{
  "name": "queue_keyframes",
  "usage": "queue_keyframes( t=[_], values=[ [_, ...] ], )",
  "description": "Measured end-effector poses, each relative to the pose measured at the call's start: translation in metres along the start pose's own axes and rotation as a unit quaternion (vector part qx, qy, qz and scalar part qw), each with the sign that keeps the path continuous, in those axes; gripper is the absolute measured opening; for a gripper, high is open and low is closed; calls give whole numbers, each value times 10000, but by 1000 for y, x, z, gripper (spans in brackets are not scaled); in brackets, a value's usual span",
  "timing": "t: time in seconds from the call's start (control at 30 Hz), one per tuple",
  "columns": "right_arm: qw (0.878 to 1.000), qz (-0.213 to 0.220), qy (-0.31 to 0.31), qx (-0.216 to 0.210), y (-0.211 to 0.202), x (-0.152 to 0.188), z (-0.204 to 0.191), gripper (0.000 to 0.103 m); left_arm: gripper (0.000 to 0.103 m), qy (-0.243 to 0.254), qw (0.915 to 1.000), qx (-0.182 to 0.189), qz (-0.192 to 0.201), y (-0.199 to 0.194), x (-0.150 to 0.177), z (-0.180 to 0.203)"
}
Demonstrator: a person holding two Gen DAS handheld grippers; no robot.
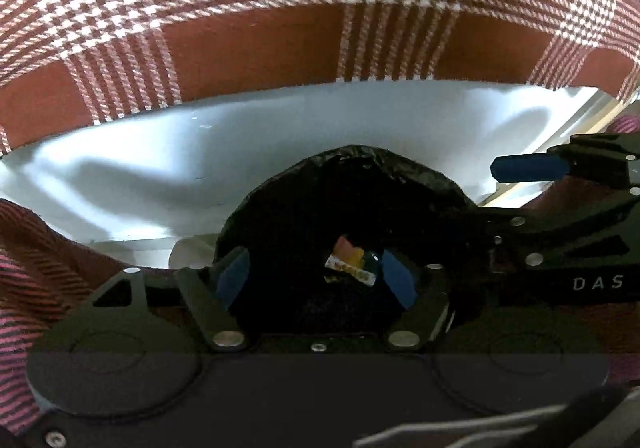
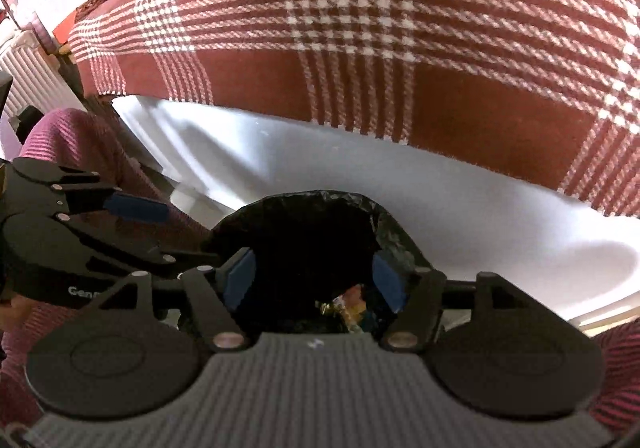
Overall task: Collect trash
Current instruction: 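Carry both wrappers down into the black-lined bin and open both tools, then grasp the gold triangular wrapper with the left tool while the right tool grasps a small wrapper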
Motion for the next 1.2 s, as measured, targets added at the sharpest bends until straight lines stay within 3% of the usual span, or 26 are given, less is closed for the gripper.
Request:
queue_keyframes(
  t=[0.13,0.33,0.53,0.63,0.83,1.0,1.2],
  values=[
    [9997,166,-85,148,-7,-6,2,78,76,-28,9996,136,233,-13,-9,-4],
    [9940,947,-210,511,-42,-32,13,84,84,11,9939,455,1007,-48,-41,-5],
    [9742,1883,-289,1207,-87,-70,34,88,87,228,9803,824,1779,-80,-86,4],
    [9643,2107,-256,1585,-101,-88,48,89,87,228,9740,976,2029,-87,-108,11],
    [9514,2312,-228,2022,-114,-119,75,91,87,334,9602,1427,2379,-86,-141,36],
    [9473,2295,-324,2213,-117,-148,91,91,79,75,9515,1942,2385,-67,-168,55],
    [9458,2277,-472,2269,-119,-164,100,91,70,168,9522,1725,2514,-35,-188,83]
  ],
)
Point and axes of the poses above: each gripper's, at about its wrist camera, not at the fingertips, and y roughly the way its jaws point, z to its right, x to its underside, the point moved 1 cm from there along y, roughly the way its jaws point, and after that the axes turned 11 degrees about -y, right-handed, at the moved point
